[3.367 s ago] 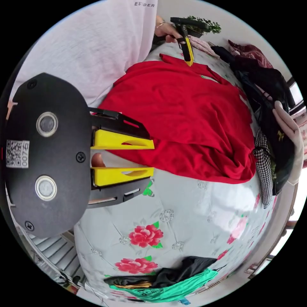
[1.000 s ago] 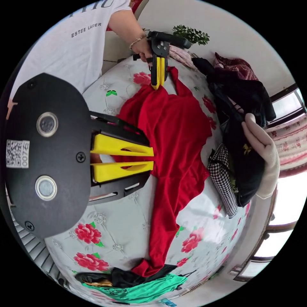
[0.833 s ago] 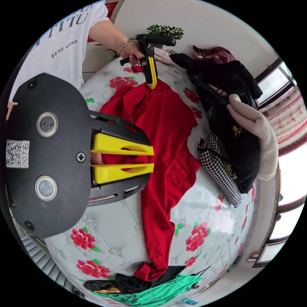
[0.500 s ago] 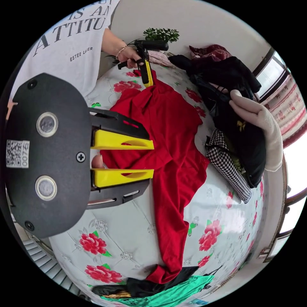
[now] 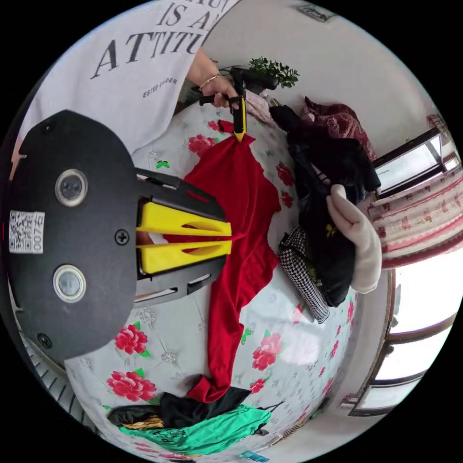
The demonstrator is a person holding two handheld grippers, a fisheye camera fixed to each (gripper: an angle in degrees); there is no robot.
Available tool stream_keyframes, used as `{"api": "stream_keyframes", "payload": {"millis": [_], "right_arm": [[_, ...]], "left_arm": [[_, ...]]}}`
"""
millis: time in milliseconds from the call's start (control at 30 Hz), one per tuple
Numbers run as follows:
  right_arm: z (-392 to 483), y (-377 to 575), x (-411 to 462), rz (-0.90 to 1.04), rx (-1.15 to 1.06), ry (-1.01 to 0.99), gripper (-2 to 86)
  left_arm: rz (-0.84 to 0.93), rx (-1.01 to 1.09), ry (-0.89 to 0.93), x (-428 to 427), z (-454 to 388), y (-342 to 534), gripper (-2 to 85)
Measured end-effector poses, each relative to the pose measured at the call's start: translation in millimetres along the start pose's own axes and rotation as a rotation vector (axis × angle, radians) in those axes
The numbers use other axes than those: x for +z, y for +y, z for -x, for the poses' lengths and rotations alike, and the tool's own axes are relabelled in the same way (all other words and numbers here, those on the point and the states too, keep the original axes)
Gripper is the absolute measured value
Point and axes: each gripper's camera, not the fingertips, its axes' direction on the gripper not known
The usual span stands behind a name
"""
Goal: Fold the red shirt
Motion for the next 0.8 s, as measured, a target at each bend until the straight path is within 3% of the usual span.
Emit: {"api": "stream_keyframes", "payload": {"millis": [167, 333, 467, 600, 700, 800], "right_arm": [[-12.8, 72.6, -125.9, -0.087, -0.123, -0.327, -0.2], [-10.0, 115.2, -98.7, 0.185, -0.162, -0.337, -0.3], [-9.9, 130.4, -72.1, 0.25, -0.182, -0.283, -0.3], [-39.4, 84.4, -39.7, 0.19, -0.15, -0.246, -0.3], [-46.3, 5.5, -61.9, -0.001, -0.215, -0.156, -0.3], [-39.1, -53.1, -143.3, -0.299, -0.266, -0.136, -0.3]], "left_arm": [[-0.092, 0.08, 0.027, -91.0, -37.9, 108.5, -0.5], [-0.021, -0.009, 0.07, -72.3, -53.8, 179.7, -0.6], [-0.074, -0.044, -0.004, -68.0, -66.8, 207.0, -0.6], [-0.126, -0.067, -0.024, -47.9, -37.5, 157.7, -0.7], [-0.27, -0.069, 0.02, -84.1, -30.5, 70.5, -0.7], [-0.449, 0.022, 0.044, -169.6, -65.0, 10.0, -0.7]]}}
